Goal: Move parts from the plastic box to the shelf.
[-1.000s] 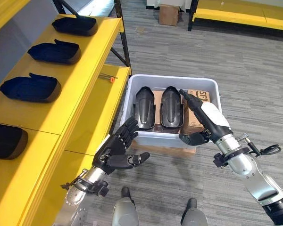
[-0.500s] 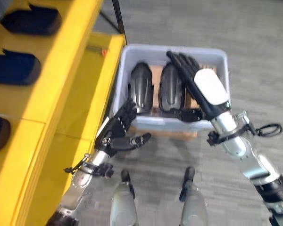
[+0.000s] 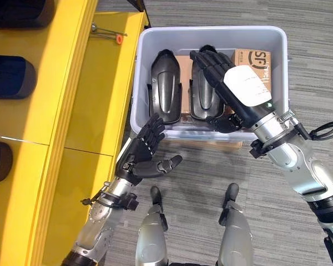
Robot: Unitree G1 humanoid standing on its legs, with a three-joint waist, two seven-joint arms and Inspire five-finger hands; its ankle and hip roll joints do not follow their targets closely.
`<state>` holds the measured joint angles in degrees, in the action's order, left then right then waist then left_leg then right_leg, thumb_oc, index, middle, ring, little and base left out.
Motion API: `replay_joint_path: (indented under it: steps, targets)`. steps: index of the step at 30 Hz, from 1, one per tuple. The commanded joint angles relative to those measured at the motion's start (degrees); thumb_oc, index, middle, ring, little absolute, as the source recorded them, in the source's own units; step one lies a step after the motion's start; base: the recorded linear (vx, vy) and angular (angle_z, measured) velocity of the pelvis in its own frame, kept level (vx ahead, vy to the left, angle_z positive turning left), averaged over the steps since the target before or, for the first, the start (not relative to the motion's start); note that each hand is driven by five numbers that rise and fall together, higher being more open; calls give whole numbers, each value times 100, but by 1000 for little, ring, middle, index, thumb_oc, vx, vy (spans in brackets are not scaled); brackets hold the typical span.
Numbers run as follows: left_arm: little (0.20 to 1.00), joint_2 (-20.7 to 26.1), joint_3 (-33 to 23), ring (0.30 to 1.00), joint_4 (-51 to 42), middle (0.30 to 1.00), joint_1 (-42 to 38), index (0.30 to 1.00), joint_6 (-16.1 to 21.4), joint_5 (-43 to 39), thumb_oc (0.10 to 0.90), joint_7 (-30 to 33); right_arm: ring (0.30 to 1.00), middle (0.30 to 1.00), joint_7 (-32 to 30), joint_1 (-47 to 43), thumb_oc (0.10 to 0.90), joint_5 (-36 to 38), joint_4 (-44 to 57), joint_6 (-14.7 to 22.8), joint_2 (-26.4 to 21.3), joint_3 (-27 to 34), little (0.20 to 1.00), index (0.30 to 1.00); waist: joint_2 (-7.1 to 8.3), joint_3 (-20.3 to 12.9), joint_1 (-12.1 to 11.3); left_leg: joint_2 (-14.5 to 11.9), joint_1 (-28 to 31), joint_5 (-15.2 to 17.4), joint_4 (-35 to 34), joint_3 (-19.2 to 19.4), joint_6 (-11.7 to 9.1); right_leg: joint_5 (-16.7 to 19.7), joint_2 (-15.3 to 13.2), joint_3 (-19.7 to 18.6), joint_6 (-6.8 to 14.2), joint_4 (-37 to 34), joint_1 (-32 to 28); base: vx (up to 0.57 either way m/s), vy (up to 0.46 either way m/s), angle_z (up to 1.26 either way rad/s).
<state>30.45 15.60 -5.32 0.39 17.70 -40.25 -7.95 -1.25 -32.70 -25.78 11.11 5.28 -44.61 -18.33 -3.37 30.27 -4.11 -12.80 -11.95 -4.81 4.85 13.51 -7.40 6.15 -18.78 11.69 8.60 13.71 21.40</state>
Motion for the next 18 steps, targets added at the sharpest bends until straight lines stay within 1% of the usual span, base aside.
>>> replay_joint_path:
  steps: [1, 3, 5, 6, 7, 10, 11, 14, 16, 17, 18]
  targets:
    - [1000, 175, 24, 1000, -1062, 1000, -71, 1000, 449, -87, 900, -27, 1000, 1000, -54, -1037, 900, -21, 919, 12, 49, -137, 1000, 1000, 33, -116, 26, -329, 111, 603, 478, 179, 123, -493, -241, 60, 180, 732, 299, 23, 21, 7]
    - [1000, 187, 31, 1000, -1074, 1000, -78, 1000, 448, -109, 900, -14, 1000, 1000, -109, -1073, 900, -131, 919, -21, 61, -153, 1000, 1000, 11, -55, 10, -317, 42, 623, 547, 150, 127, -501, -263, 36, 190, 800, 367, 19, 15, 11]
    - [1000, 212, 13, 1000, -1135, 1000, -81, 1000, 422, -144, 900, -32, 1000, 1000, -324, -1098, 900, -612, 922, -66, 71, -150, 1000, 1000, -10, -48, -32, -310, -135, 648, 647, 103, 135, -495, -305, 35, 216, 864, 505, 8, -10, 10]
    - [1000, 214, 11, 1000, -1154, 1000, -85, 1000, 397, -147, 900, -24, 1000, 1000, -325, -1130, 900, -717, 893, -69, 79, -147, 1000, 1000, -12, -48, -46, -305, -179, 649, 665, 89, 137, -495, -304, 36, 221, 871, 532, 2, -17, 6]
    - [1000, 202, 12, 1000, -1198, 1000, -95, 1000, 321, -170, 900, 0, 1000, 1000, -287, -1223, 900, -916, 819, -96, 95, -163, 1000, 1000, -22, -47, -74, -303, -297, 651, 707, 54, 135, -495, -295, 29, 234, 889, 621, 0, 0, 0]
    - [1000, 179, 16, 1000, -1226, 1000, -114, 1000, 258, -150, 900, 51, 1000, 1000, -176, -1376, 900, -1159, 792, -97, 115, -215, 1000, 1000, -41, -47, -87, -311, -427, 650, 732, 37, 115, -496, -286, 6, 241, 904, 743, -7, 11, 0]
    - [1000, 154, 11, 1000, -1210, 1000, -144, 1000, 214, -146, 900, 87, 1000, 1000, -27, -1494, 900, -1264, 806, -129, 104, -267, 1000, 1000, -60, -47, -100, -320, -583, 631, 760, 23, 101, -492, -274, -24, 244, 918, 872, 0, 0, 0]
    - [1000, 145, -9, 1000, -1208, 1000, -191, 1000, 162, -156, 900, 101, 1000, 1000, 92, -1657, 900, -1465, 812, -398, -40, -389, 1000, 1000, -72, -47, -121, -335, -826, 586, 780, 14, 80, -481, -264, -51, 256, 921, 1071, 0, 0, 0]
    - [1000, 145, -17, 1000, -1190, 1000, -200, 1000, 142, -148, 900, 78, 1000, 1000, 11, -1697, 900, -1551, 748, -501, -110, -430, 1000, 1000, -74, -47, -135, -337, -932, 563, 793, -1, 75, -474, -259, -56, 261, 917, 1141, -11, -20, -4]
    - [1000, 135, -13, 1000, -1189, 1000, -198, 1000, 133, -109, 900, 82, 1000, 1000, -233, -1715, 900, -1599, 695, -546, -148, -450, 1000, 1000, -79, -47, -134, -342, -999, 577, 820, -20, 68, -504, -262, -64, 277, 942, 1184, 0, 0, 0]
    - [1000, 134, -19, 1000, -1188, 1000, -213, 1000, 129, -104, 900, 86, 1000, 1000, -327, -1739, 900, -1607, 677, -576, -163, -451, 1000, 1000, -78, -47, -137, -347, -1048, 545, 817, -22, 71, -469, -253, -65, 267, 922, 1223, -13, -36, 1]
